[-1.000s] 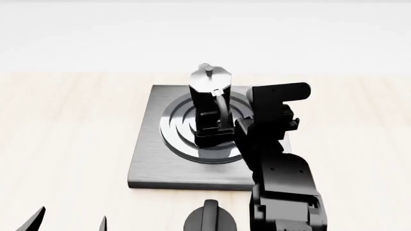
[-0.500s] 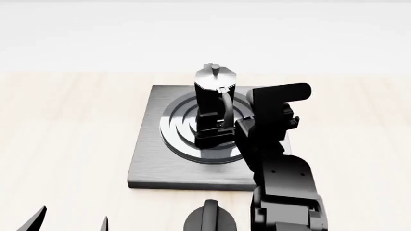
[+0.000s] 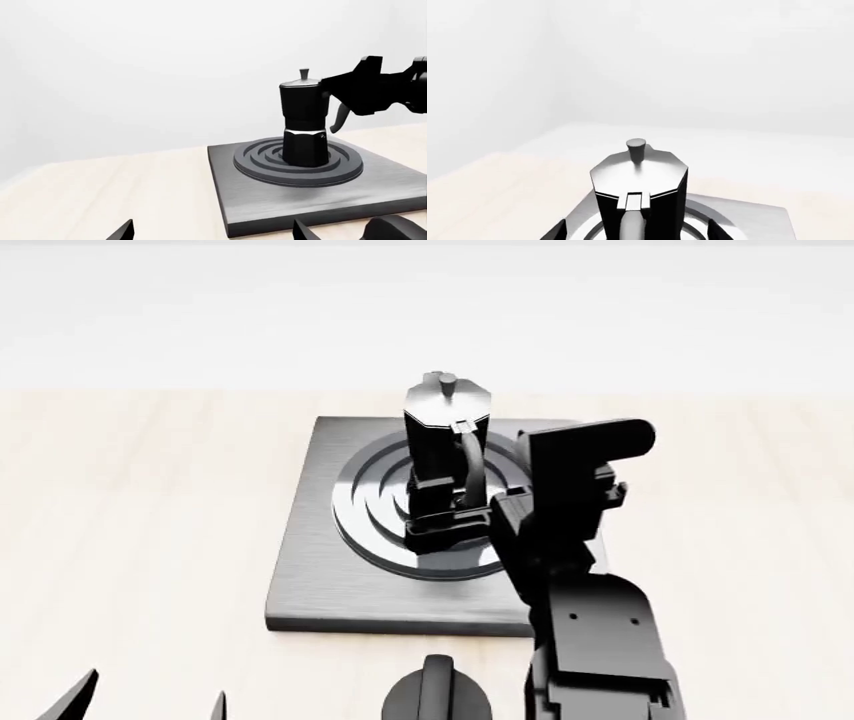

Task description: Put the moka pot on the stove.

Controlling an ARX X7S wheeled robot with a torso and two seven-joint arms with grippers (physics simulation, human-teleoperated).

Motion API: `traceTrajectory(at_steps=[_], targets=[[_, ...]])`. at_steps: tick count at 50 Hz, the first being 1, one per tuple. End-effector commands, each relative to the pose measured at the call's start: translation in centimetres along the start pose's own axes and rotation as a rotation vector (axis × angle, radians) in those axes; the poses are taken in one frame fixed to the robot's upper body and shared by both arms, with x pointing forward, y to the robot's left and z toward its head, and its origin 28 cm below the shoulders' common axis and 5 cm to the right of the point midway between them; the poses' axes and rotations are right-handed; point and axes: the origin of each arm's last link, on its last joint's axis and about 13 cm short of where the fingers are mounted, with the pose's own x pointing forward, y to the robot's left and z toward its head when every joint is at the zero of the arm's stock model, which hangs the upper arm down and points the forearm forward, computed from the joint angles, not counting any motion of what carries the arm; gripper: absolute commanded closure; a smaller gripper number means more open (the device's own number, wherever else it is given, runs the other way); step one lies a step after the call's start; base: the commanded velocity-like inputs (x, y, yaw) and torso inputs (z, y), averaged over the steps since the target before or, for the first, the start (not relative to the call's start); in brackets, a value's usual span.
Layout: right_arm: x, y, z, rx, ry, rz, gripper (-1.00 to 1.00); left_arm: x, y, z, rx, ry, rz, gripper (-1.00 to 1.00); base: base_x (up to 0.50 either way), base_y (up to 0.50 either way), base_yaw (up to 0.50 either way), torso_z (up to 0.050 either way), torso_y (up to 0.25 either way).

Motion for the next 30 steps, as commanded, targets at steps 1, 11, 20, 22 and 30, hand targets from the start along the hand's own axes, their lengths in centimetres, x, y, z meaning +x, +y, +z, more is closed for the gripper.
traceTrajectory(at_steps=[1,11,20,22,30], targets=[[-1.2,0.5,0.8,-0.017,-0.044,0.003,-1.00,0.0,-0.1,0.0,0.001,0.000,-0.003,-1.00,0.00,0.00,0.00,0.000,0.000],[-2.0,1.1,1.7,-0.025,-0.079,0.032,-1.00,0.0,0.0,0.1,0.000,-0.002,0.000,-1.00,0.00,0.00,0.00,0.000,0.000],[-3.1,1.4,2.6,-0.025,-0.123,0.033,-1.00,0.0,0.0,0.1,0.000,-0.002,-0.002,-1.00,0.00,0.00,0.00,0.000,0.000],[-3.3,1.5,2.8,-0.026,-0.132,0.032,-1.00,0.0,-0.1,0.1,0.000,-0.003,-0.003,-1.00,0.00,0.00,0.00,0.000,0.000],[-4.2,2.2,3.6,-0.034,-0.170,0.053,-1.00,-0.1,0.0,0.2,0.000,-0.005,-0.002,-1.00,0.00,0.00,0.00,0.000,0.000]])
